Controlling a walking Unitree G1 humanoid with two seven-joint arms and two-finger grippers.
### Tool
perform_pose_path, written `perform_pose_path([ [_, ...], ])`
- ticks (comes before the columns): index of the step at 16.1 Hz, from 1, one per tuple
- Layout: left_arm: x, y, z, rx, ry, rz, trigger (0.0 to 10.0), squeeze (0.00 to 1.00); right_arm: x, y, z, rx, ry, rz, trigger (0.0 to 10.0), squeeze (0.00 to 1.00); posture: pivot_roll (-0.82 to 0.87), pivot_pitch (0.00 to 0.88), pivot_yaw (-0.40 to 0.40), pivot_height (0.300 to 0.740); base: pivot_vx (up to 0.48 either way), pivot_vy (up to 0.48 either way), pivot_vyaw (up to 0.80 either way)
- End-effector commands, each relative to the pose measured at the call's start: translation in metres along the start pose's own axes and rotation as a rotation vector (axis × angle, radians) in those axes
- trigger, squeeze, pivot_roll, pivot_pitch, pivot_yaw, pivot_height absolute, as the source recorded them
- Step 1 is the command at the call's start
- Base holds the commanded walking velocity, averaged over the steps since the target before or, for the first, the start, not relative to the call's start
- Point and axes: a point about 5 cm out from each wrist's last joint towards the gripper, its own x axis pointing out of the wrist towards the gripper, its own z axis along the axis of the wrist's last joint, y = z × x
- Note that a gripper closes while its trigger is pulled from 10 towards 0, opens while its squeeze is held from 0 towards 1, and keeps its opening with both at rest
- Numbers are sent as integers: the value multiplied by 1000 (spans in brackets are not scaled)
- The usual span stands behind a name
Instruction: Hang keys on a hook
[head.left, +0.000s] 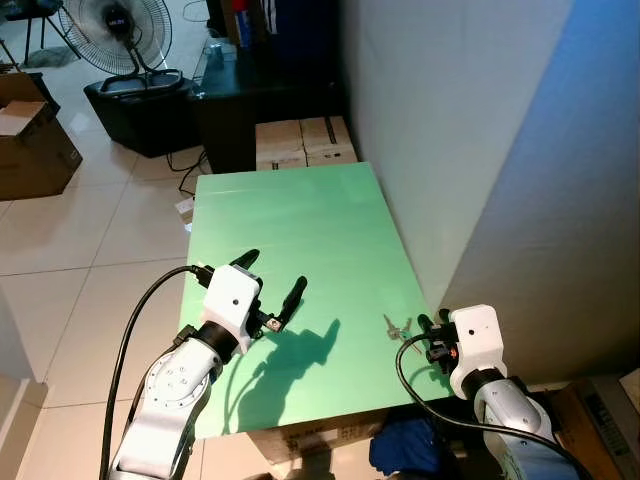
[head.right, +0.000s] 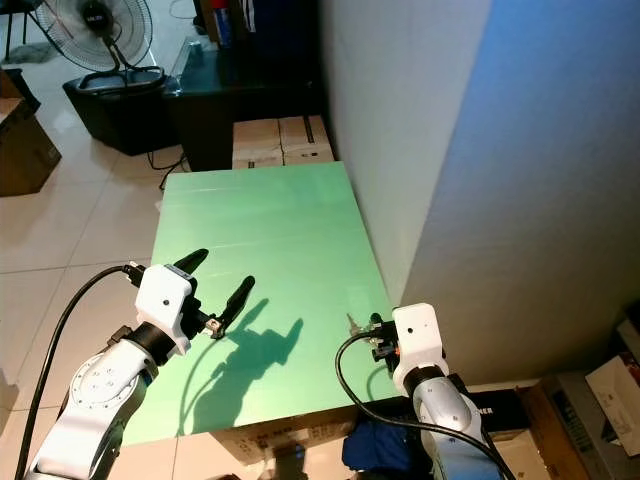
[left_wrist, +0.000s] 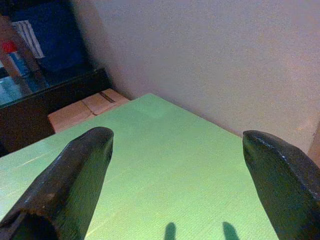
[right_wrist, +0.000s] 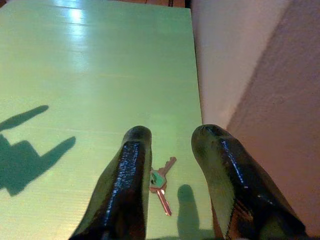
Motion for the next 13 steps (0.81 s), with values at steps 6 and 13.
perform_pose_path([
  [6, -4, -3, 2, 32, 22, -136, 10000, 0, 32, 26, -43, -43, 270, 189, 10000, 1000, -88, 59, 95, 740, 0, 0, 0],
  [13, -16, 0, -1, -32, 62, -234, 10000, 0, 43, -3, -40, -88, 230, -23, 10000, 1000, -74, 62, 105, 740, 0, 0, 0],
])
